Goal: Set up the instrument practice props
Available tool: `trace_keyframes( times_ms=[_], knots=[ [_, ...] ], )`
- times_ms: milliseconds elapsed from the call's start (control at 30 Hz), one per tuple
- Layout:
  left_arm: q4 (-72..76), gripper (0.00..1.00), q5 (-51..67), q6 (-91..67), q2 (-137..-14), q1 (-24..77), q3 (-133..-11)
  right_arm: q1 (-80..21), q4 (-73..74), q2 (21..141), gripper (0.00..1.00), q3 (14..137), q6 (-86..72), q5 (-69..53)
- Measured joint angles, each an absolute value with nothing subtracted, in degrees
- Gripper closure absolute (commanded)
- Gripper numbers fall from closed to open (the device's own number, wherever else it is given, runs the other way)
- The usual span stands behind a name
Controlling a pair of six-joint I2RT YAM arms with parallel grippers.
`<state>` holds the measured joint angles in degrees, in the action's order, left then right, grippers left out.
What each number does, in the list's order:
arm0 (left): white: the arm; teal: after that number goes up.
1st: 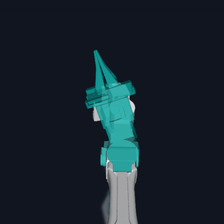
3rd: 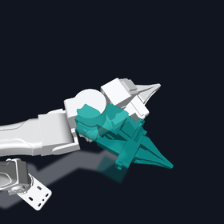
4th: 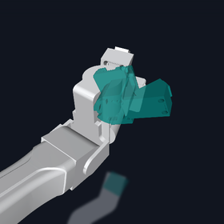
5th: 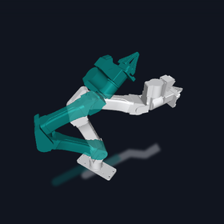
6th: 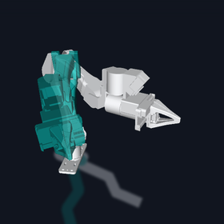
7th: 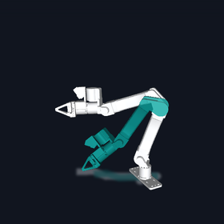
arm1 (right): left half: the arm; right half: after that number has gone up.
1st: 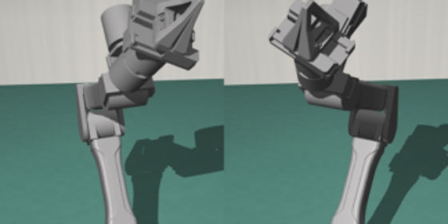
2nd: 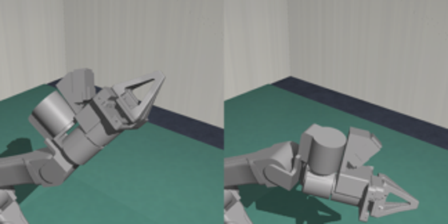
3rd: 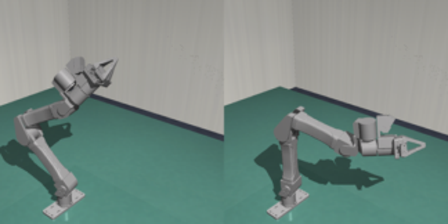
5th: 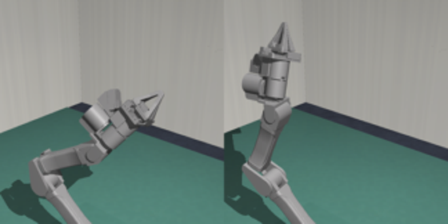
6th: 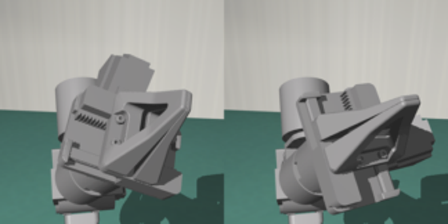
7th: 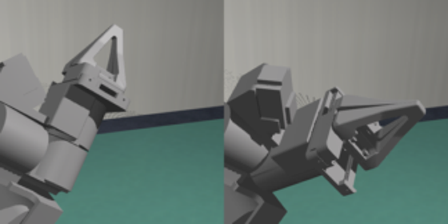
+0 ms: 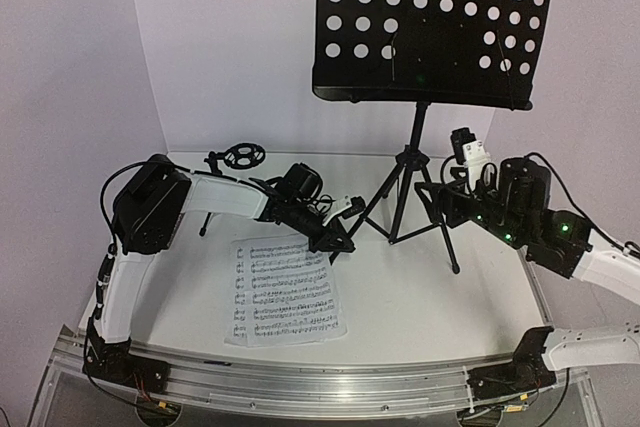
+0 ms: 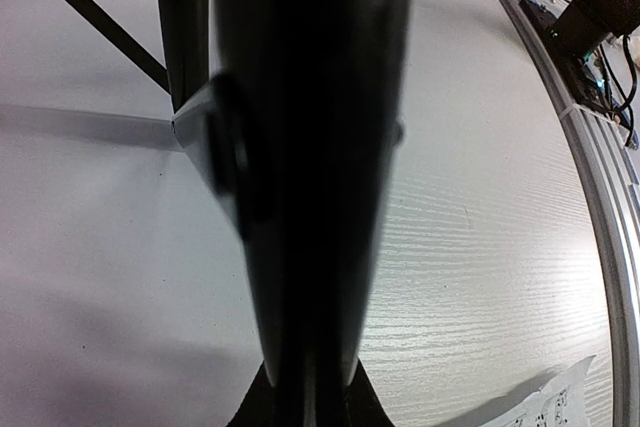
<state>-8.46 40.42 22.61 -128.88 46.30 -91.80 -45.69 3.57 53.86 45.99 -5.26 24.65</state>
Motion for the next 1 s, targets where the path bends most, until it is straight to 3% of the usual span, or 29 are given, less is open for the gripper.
trace_keyframes(
  times_ms=[133, 267, 400, 467, 667, 1000],
  knots=[
    [-9.2, 1.0, 40.6, 23.0, -129.1, 46.3, -92.4, -45.7, 4.1, 53.4, 0.11, 46.5, 25.0, 24.5],
    [-10.0, 1.0, 41.0, 23.5, -129.3, 46.2, -93.0, -45.7, 4.1, 57.8, 0.3, 47.6, 45.7, 25.7],
    [-10.6, 1.0, 41.4, 24.0, -129.6, 46.2, -93.4, -45.6, 3.5, 61.1, 0.35, 48.5, 59.7, 26.0],
    [-10.9, 1.0, 41.5, 24.1, -129.7, 46.2, -93.7, -45.6, 2.2, 62.4, 0.41, 49.0, 65.2, 26.1],
    [-11.0, 1.0, 41.7, 24.1, -129.7, 46.1, -93.8, -45.4, -5.0, 66.7, 0.47, 49.4, 78.6, 27.8],
    [-11.4, 1.0, 42.1, 24.3, -130.3, 46.1, -94.7, -44.0, -11.3, 68.6, 0.6, 49.4, 85.7, 30.7]
  ],
)
